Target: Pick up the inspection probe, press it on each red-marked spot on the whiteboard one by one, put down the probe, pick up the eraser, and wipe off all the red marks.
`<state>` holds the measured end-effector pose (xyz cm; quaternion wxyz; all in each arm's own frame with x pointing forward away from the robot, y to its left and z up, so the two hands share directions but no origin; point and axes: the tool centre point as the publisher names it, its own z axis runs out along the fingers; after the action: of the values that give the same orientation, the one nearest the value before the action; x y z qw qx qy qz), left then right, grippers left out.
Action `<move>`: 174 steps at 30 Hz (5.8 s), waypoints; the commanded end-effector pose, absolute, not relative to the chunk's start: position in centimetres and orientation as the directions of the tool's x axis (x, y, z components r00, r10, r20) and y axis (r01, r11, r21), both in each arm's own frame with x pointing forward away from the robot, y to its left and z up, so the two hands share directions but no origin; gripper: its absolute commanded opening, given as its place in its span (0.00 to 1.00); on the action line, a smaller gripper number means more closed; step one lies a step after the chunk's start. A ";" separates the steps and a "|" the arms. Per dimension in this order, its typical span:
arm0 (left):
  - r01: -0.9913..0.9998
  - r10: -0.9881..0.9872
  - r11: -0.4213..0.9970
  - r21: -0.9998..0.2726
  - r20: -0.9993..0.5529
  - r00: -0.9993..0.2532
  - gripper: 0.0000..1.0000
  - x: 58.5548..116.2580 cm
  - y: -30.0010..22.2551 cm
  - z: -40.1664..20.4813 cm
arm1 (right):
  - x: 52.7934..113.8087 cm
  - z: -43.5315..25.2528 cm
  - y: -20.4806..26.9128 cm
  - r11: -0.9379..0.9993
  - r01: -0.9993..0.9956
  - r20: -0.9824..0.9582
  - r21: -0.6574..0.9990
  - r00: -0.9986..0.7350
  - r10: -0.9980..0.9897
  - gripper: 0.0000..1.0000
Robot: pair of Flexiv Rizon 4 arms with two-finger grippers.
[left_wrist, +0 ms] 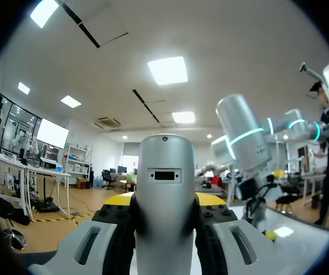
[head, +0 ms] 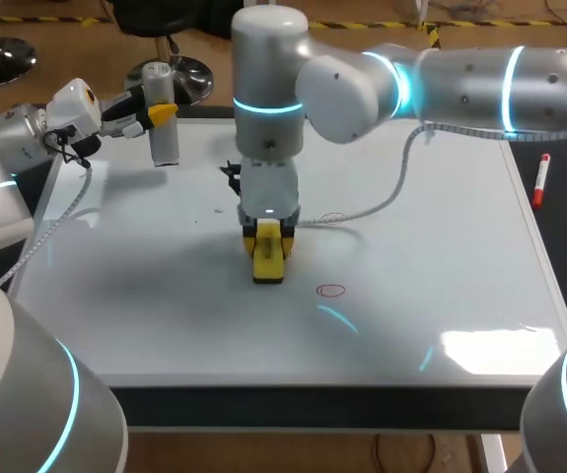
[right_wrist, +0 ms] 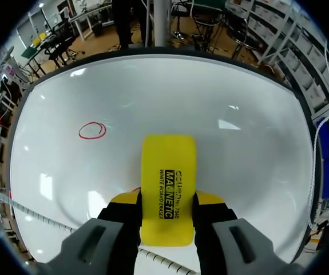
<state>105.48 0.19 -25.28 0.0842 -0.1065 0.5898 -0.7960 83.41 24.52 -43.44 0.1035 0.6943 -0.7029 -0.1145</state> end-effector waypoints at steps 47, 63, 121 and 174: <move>0.009 -0.257 -0.292 -0.956 0.069 -0.964 0.00 105.6 0.2 -25.3 | 87.8 -35.6 19.0 -0.018 -0.971 -0.007 0.238 0.017 -1.000 0.00; 0.009 -0.257 -0.292 -0.956 0.069 -0.964 0.00 105.6 0.2 -25.3 | 90.3 -36.8 10.5 0.172 -0.941 0.006 0.293 -0.178 -0.984 0.00; 0.009 -0.257 -0.292 -0.956 0.069 -0.964 0.00 105.6 0.2 -25.3 | 92.1 -35.8 -10.3 0.590 -0.800 0.031 0.113 -0.590 -0.807 0.00; 0.009 -0.257 -0.292 -0.956 0.069 -0.964 0.00 105.6 0.2 -25.3 | 103.7 -37.9 -14.4 0.671 -0.740 0.072 0.051 -0.667 -0.741 0.00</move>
<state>105.48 0.20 -25.28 0.0840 -0.1064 0.5898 -0.7960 102.81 -14.27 -37.70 0.0337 0.4054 -0.9135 -0.0075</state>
